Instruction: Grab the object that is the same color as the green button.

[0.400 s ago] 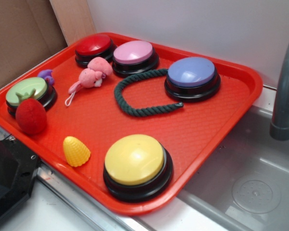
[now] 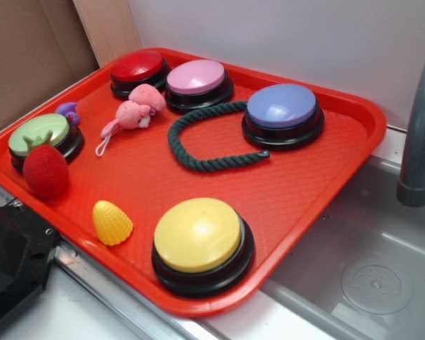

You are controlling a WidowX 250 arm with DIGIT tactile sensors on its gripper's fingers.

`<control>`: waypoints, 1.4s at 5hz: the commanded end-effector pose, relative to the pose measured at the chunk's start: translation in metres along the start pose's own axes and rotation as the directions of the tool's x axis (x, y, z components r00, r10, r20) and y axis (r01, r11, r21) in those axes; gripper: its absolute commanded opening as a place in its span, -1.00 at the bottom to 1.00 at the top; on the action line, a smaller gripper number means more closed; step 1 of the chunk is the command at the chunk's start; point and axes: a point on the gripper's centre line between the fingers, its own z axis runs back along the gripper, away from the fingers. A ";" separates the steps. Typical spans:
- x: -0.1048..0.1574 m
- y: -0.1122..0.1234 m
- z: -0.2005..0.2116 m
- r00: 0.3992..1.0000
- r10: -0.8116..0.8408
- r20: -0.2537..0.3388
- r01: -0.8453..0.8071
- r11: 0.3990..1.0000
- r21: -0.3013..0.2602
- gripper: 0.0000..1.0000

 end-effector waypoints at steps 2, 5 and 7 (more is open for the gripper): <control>0.040 0.002 -0.044 0.857 0.514 0.045 -0.513 0.858 -0.033 1.00; 0.083 0.004 -0.132 0.602 0.790 0.116 -0.791 0.610 -0.052 1.00; 0.099 0.003 -0.184 0.588 0.804 0.092 -0.808 0.589 0.016 1.00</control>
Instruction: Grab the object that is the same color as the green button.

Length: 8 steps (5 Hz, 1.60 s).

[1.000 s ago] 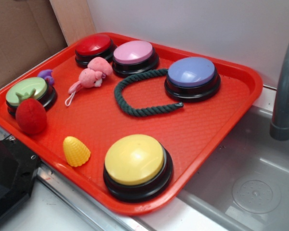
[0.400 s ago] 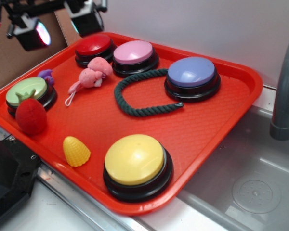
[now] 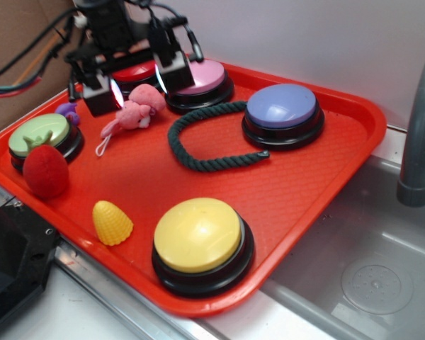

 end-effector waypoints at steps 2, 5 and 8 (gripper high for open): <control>0.000 -0.004 -0.052 0.997 0.011 -0.073 -0.012 1.000 -0.007 1.00; 0.000 -0.001 -0.054 0.996 0.052 -0.077 -0.056 0.997 -0.044 -1.00; 0.010 -0.001 -0.032 0.995 -0.046 -0.086 0.041 0.998 -0.055 -1.00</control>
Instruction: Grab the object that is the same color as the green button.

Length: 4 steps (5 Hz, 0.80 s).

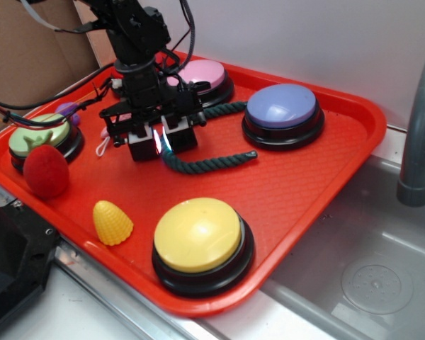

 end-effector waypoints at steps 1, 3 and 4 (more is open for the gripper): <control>0.019 -0.004 0.042 0.989 -0.148 0.018 0.149 0.984 -0.098 -1.00; 0.021 -0.015 0.106 0.894 -0.447 -0.017 0.445 0.892 -0.080 -1.00; 0.012 -0.016 0.146 0.812 -0.583 -0.001 0.580 0.808 -0.100 -1.00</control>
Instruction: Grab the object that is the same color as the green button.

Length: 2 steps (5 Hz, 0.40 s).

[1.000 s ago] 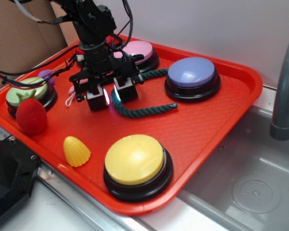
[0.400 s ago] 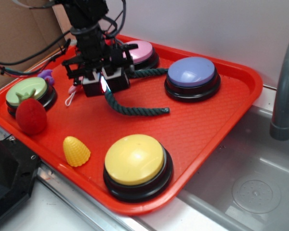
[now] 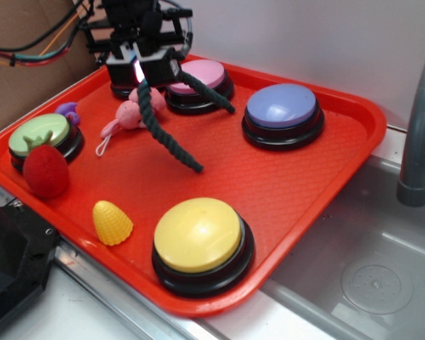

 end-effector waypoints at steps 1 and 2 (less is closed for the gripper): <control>-0.004 -0.004 0.084 0.964 -0.263 0.047 0.266 0.960 -0.085 -1.00; -0.006 0.002 0.103 0.951 -0.302 0.059 0.307 0.944 -0.118 -1.00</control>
